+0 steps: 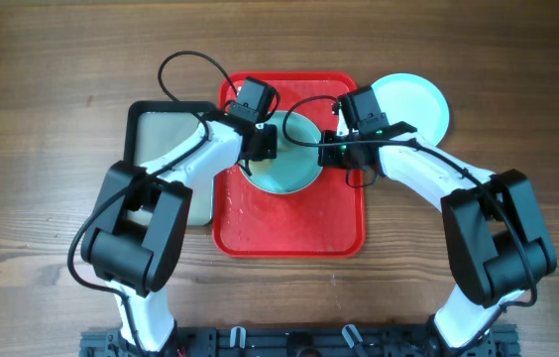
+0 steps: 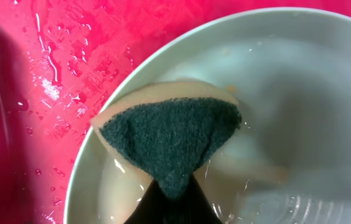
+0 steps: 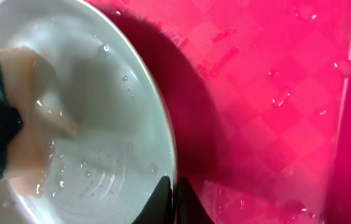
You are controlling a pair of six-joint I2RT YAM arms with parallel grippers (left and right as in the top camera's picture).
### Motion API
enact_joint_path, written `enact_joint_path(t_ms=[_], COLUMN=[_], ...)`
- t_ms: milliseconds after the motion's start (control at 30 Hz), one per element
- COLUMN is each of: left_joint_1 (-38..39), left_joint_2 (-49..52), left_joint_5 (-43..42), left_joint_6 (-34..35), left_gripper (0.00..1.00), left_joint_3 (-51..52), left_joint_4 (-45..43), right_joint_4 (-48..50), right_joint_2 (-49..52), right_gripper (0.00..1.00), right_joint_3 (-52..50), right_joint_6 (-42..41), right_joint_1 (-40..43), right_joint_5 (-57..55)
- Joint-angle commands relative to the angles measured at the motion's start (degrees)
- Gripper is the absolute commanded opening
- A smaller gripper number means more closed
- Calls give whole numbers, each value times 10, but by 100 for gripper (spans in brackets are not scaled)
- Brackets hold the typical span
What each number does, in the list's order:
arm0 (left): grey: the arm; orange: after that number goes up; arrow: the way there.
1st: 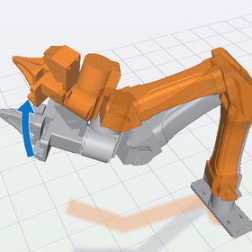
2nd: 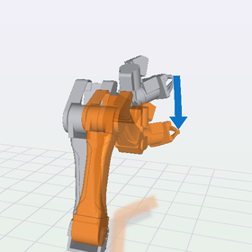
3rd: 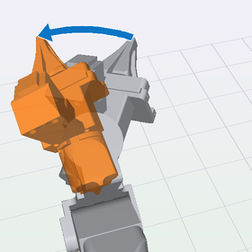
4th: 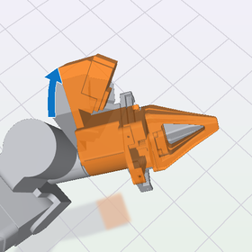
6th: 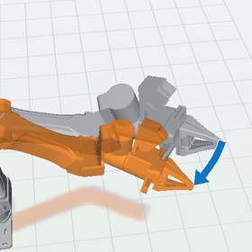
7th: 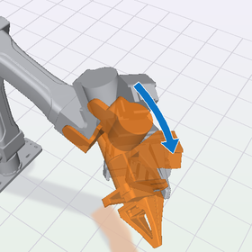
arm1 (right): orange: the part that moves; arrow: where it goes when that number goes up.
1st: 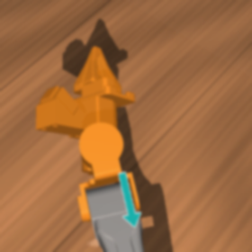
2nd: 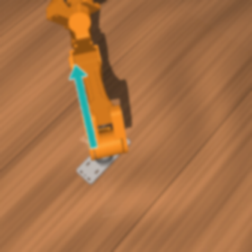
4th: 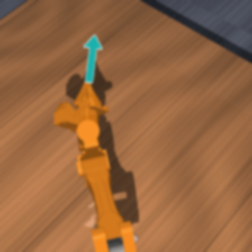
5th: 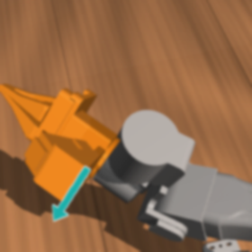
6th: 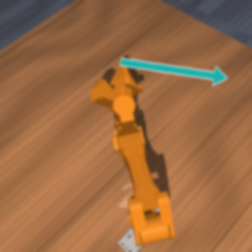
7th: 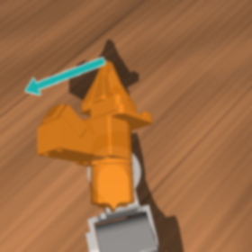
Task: Clean dirty plates on tray and stack at the side
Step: 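Scrub the held light-blue plate with the sponge in the left gripper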
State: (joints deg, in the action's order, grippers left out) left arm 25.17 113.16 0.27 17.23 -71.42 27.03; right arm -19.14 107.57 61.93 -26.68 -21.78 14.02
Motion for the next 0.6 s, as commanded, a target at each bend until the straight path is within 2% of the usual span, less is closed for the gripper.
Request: enact_joint_path(t_ms=[0,233,567], left_joint_1=[2,2,50], left_joint_2=[29,29,29], left_joint_5=[-83,-164,-188], left_joint_6=[-5,-2,-3], left_gripper=[4,4,4], left_joint_3=[1,1,1], left_joint_4=[-3,2,12], right_joint_4=[12,13,14], right_joint_2=[9,9,9], right_gripper=[4,4,4], right_joint_3=[-6,-6,-6], right_joint_6=[27,27,27], right_joint_1=[-6,-9,-9], right_joint_5=[56,56,56])
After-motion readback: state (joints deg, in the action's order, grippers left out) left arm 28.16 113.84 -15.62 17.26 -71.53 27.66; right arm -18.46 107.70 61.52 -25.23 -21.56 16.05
